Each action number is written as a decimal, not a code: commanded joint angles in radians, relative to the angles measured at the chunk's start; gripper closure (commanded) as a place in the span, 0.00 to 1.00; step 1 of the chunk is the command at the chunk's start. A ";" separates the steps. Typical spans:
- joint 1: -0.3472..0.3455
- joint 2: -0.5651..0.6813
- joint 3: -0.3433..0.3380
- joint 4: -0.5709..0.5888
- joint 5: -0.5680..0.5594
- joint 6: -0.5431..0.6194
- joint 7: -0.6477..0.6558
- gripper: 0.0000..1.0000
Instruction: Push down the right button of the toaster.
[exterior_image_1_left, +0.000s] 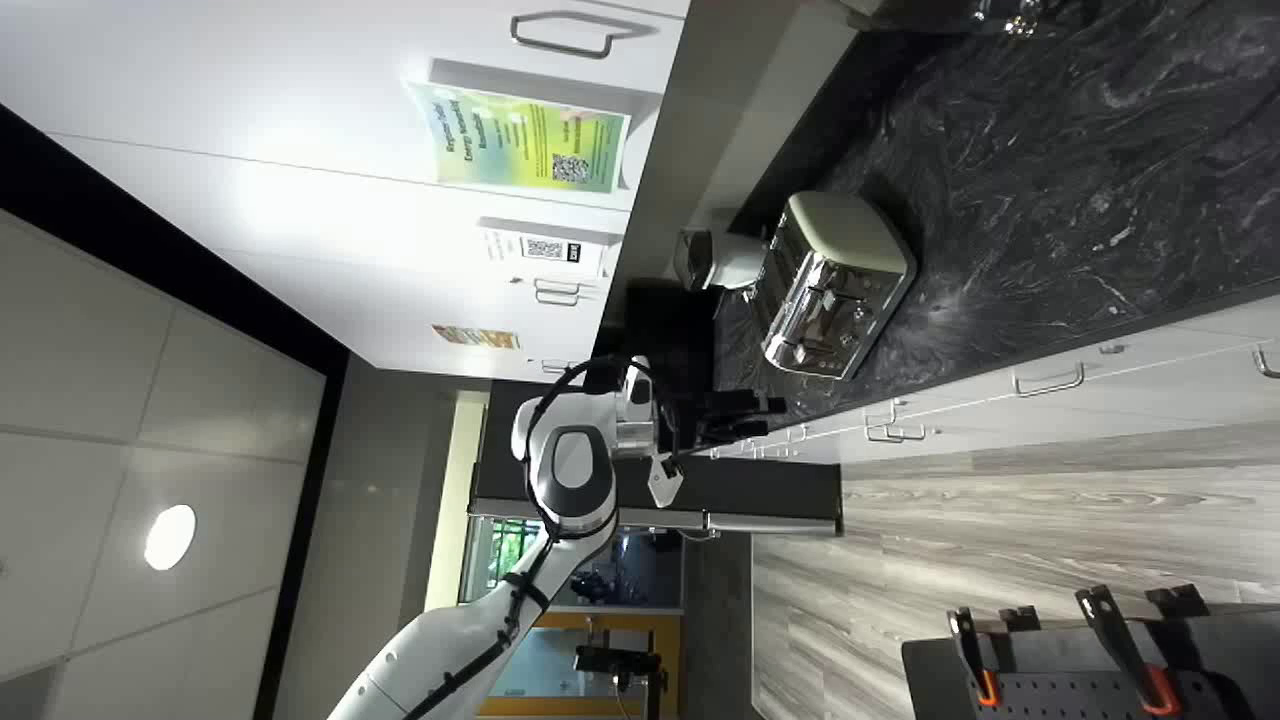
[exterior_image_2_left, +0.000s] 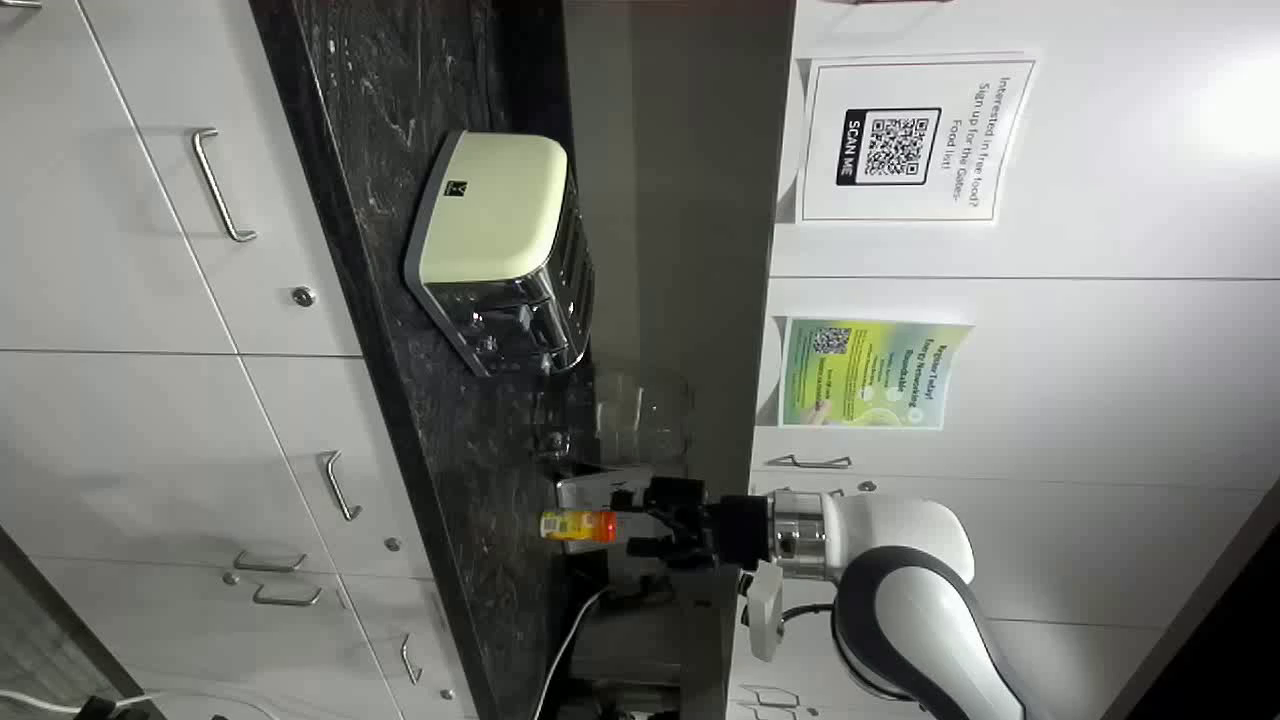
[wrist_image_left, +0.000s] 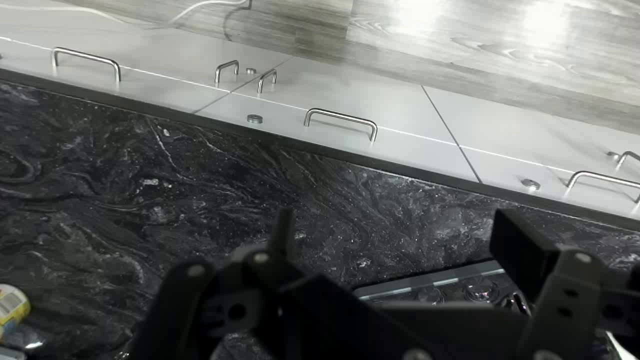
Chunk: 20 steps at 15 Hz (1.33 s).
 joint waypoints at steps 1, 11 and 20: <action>0.011 0.000 -0.011 0.002 -0.004 -0.003 0.003 0.00; 0.025 0.011 -0.013 0.018 -0.003 0.017 -0.038 0.00; 0.029 0.232 -0.049 0.222 -0.075 0.155 -0.224 0.00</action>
